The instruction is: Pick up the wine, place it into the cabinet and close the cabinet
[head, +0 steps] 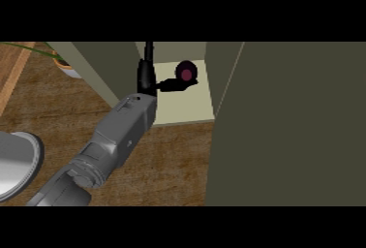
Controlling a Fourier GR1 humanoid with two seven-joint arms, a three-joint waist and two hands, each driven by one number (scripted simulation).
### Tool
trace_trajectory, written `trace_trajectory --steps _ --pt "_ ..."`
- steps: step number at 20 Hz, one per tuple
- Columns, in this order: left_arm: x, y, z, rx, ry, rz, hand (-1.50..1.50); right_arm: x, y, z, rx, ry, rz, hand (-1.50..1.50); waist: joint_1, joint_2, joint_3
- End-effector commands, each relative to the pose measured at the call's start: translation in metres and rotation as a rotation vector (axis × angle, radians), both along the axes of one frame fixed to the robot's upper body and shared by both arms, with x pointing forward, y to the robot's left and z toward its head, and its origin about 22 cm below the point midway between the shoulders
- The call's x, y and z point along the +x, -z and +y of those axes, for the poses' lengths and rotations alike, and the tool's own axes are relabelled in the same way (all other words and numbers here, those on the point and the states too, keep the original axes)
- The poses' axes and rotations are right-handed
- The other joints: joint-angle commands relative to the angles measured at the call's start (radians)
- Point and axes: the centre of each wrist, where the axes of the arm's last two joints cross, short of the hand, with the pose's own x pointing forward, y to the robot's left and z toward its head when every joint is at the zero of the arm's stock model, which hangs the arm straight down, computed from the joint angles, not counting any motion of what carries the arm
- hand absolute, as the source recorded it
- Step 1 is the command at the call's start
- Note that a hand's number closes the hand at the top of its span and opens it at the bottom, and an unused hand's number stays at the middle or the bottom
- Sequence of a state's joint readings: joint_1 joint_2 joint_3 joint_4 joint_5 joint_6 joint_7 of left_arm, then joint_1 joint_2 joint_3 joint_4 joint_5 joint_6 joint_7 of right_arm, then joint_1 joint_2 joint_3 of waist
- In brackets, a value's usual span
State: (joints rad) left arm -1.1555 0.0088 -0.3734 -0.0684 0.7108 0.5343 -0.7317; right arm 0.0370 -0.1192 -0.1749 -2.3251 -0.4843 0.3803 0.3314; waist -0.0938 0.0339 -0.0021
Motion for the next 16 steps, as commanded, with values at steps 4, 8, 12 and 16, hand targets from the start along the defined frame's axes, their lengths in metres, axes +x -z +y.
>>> trace_trajectory --steps 4,8,12,16 --pt "-0.007 0.002 -0.011 -0.096 0.061 -0.087 -1.5 0.003 -0.011 0.008 0.0 -0.002 -0.003 -1.5 0.01 -0.011 0.0" --pt "-0.018 0.01 -0.018 -0.121 0.107 -0.117 -1.5 -0.005 0.013 0.005 -0.009 0.022 0.027 -1.5 0.02 -0.022 0.002" --pt "-0.037 0.014 -0.035 -0.158 0.14 -0.103 -1.5 -0.005 0.013 0.002 -0.006 0.033 0.027 -1.5 0.049 -0.031 0.002" --pt "-0.06 0.021 -0.046 -0.18 0.145 -0.109 -1.5 -0.012 -0.004 -0.005 -0.018 0.065 0.025 -1.5 0.066 -0.033 0.002"
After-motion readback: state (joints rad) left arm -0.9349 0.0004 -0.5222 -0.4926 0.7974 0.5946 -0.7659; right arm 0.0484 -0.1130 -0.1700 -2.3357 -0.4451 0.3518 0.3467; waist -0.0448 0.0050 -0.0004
